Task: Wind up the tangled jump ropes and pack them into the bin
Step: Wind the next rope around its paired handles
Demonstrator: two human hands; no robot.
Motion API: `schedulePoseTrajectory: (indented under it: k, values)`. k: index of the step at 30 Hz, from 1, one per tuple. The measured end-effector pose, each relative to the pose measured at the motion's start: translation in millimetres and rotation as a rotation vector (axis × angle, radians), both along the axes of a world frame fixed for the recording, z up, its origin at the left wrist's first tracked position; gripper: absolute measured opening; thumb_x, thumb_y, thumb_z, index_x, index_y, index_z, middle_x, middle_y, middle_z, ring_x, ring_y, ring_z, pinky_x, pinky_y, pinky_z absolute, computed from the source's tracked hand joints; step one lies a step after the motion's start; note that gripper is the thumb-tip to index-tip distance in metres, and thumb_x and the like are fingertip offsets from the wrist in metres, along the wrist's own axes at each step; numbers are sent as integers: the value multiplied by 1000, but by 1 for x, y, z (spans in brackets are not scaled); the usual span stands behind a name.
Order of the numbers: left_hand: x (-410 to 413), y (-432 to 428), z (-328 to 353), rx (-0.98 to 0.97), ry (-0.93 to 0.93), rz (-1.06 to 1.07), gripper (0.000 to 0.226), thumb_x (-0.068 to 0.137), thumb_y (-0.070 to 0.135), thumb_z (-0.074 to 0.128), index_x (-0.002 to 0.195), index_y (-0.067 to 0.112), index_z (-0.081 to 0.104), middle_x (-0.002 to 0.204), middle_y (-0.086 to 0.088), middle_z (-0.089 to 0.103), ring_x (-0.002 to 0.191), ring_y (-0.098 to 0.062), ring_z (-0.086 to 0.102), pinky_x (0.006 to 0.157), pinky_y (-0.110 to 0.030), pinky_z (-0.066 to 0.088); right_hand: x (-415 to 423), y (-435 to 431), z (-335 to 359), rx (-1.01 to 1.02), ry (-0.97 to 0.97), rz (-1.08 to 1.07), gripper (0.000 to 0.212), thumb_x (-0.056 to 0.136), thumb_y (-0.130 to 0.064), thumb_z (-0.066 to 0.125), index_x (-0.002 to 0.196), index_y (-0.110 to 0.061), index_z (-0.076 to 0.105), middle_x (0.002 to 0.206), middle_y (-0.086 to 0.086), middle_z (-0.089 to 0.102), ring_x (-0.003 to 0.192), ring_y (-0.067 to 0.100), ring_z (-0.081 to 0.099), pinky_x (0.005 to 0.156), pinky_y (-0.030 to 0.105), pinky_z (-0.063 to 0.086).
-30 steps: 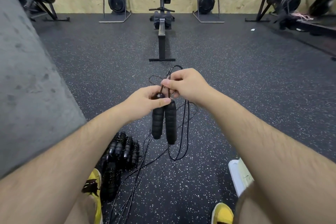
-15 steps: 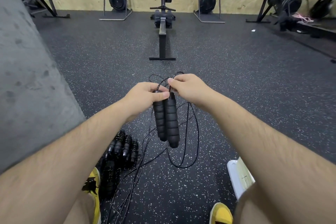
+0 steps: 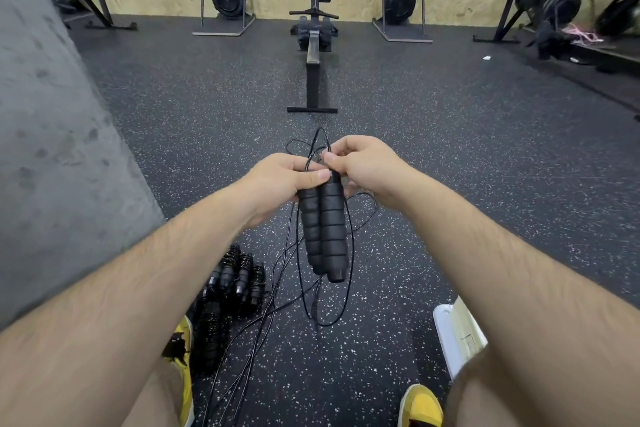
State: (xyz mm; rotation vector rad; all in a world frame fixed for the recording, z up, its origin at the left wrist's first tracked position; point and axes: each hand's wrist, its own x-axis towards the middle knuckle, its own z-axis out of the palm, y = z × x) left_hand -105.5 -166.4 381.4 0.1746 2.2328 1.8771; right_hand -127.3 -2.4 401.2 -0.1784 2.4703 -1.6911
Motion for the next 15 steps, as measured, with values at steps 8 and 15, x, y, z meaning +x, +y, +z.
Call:
schedulePoseTrajectory:
  k: [8, 15]
  values:
    - [4, -3, 2, 12, -28, -42, 31, 95, 18, 67, 113, -8, 68, 108, -15, 76, 99, -22, 68, 105, -40, 50, 8, -5, 4, -25, 205, -27, 10, 94, -10, 62, 89, -18, 66, 75, 3, 48, 68, 13, 50, 45, 22, 48]
    - [3, -5, 3, 16, 8, 45, 34, 93, 28, 70, 104, -4, 72, 107, -24, 73, 93, -21, 61, 105, -43, 44, 6, -7, -2, 85, 140, -75, 32, 93, -31, 64, 121, -19, 58, 104, -3, 63, 98, 17, 65, 87, 42, 57]
